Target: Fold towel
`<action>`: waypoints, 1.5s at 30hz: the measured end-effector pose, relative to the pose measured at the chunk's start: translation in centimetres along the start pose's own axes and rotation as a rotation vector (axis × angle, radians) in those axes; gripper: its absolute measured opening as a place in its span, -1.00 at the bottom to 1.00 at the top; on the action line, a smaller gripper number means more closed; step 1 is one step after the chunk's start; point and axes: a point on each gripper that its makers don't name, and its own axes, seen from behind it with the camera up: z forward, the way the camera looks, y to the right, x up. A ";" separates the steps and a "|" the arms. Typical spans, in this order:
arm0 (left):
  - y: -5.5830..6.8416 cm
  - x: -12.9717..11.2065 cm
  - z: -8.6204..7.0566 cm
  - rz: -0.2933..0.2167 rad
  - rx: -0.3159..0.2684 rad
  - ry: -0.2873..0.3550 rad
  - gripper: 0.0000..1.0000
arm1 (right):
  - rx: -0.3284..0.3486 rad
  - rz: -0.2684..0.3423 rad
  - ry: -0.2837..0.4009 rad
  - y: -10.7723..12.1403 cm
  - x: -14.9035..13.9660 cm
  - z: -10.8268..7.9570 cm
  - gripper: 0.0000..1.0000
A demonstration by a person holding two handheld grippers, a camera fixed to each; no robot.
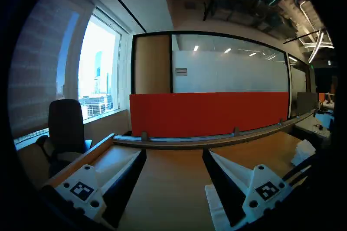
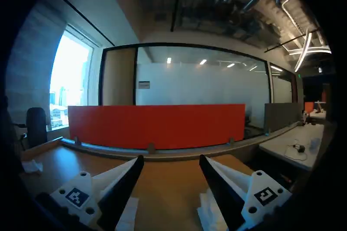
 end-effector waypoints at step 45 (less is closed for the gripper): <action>11.5 -3.3 -2.1 0.208 -0.571 -0.351 0.92 | 0.574 -0.324 -0.378 -9.8 -2.8 -2.4 1.00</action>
